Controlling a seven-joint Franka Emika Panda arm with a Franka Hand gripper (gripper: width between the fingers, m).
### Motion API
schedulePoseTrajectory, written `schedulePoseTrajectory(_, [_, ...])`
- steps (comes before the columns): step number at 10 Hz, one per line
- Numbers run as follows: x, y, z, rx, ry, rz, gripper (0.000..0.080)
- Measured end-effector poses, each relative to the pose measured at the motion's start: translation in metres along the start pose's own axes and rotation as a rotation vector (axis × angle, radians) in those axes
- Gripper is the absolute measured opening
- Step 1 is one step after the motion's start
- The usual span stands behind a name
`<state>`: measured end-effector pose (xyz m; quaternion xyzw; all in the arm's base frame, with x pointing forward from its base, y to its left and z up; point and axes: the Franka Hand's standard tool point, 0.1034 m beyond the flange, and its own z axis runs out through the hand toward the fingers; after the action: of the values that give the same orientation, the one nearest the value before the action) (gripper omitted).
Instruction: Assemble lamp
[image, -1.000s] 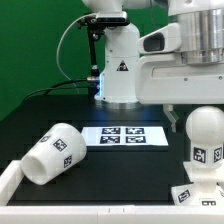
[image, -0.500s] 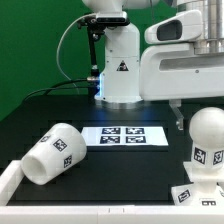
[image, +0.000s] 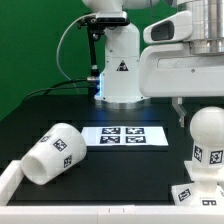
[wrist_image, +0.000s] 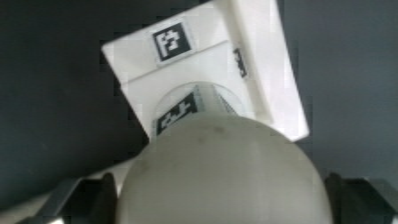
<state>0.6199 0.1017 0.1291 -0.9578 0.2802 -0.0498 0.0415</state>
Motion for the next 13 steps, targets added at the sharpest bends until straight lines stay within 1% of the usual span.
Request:
schedulePoseTrajectory(2, [-0.0009, 0.0015, 0.0017, -0.005, -0.026, 0.249, 0.0567])
schedulePoseTrajectory(3, [0.0011, 0.0021, 0.0021, 0.005, -0.032, 0.375, 0.0568])
schedulePoseTrajectory(5, [0.0042, 0.0049, 0.0024, 0.047, -0.045, 0.727, 0.0568])
schedulePoseTrajectory(6, [0.0047, 0.0057, 0.0021, 0.059, -0.056, 0.779, 0.0568])
schedulePoseTrajectory(8, [0.0041, 0.0053, 0.0024, 0.059, -0.058, 0.782, 0.057])
schedulePoseTrajectory(9, [0.004, 0.0053, 0.0024, 0.059, -0.057, 0.744, 0.0671])
schedulePoseTrajectory(10, [0.0022, 0.0063, 0.003, 0.05, -0.063, 0.594, 0.0671])
schedulePoseTrajectory(11, [0.0042, 0.0058, 0.0006, 0.052, -0.069, 0.423, 0.0694])
schedulePoseTrajectory(12, [0.0069, 0.0065, -0.0002, 0.058, -0.065, 0.233, 0.0698])
schedulePoseTrajectory(13, [0.0034, 0.0075, 0.0024, 0.049, -0.085, 0.092, 0.0698])
